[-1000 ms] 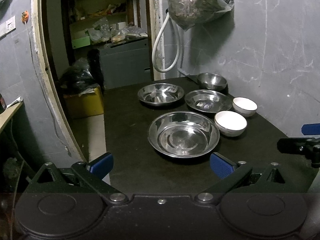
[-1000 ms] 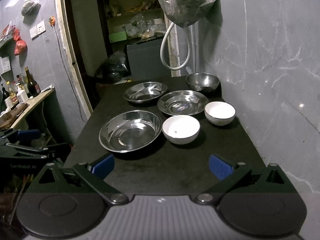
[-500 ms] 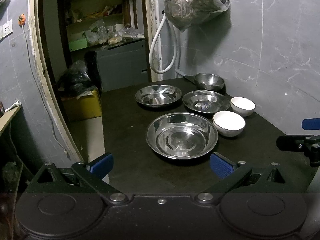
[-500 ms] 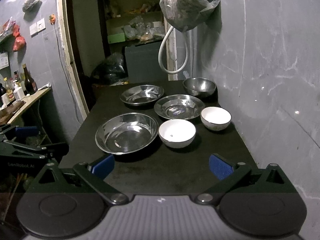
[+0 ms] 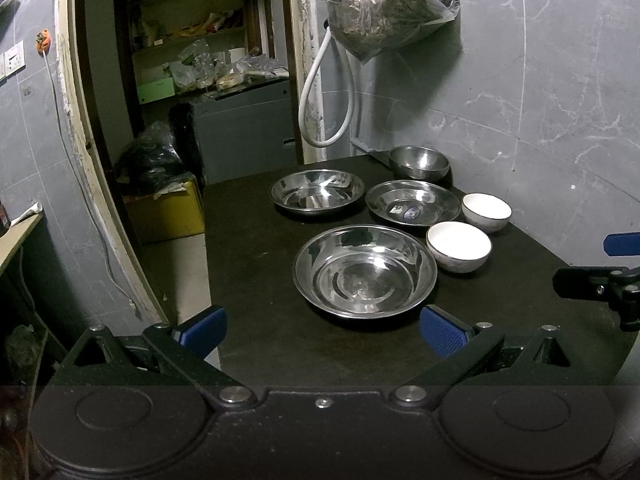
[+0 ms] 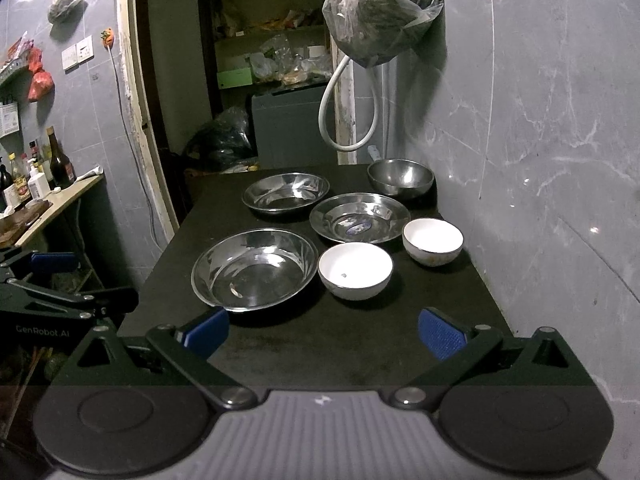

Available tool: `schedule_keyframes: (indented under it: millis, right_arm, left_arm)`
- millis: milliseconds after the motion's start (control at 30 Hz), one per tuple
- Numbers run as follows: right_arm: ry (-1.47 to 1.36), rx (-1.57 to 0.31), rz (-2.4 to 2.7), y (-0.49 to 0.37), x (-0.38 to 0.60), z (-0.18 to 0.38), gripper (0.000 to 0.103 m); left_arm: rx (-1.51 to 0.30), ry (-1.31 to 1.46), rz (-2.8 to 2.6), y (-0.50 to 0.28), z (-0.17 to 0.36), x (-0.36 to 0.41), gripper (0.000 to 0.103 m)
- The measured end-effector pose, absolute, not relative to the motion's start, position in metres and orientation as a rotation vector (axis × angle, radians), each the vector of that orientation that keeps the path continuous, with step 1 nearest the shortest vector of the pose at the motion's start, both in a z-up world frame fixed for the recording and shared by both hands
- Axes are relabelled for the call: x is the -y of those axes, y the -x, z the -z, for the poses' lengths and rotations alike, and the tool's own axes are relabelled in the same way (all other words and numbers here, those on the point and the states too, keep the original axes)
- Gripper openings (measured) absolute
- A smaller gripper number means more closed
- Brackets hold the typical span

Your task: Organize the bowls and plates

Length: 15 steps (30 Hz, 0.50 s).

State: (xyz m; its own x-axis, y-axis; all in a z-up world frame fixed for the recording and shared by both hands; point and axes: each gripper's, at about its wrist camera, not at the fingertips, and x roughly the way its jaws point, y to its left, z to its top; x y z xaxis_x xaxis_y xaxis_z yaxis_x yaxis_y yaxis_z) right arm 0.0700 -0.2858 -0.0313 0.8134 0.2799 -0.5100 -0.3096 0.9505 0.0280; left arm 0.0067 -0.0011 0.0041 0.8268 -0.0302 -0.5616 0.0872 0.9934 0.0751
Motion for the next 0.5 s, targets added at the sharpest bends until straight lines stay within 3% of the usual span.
schedule_keyframes:
  millis: [500]
  right_arm:
    - [0.063, -0.536, -0.315, -0.074, 0.282, 0.03, 0.103]
  left_arm:
    - [-0.602, -0.09, 0.066, -0.007, -0.002, -0.01, 0.102]
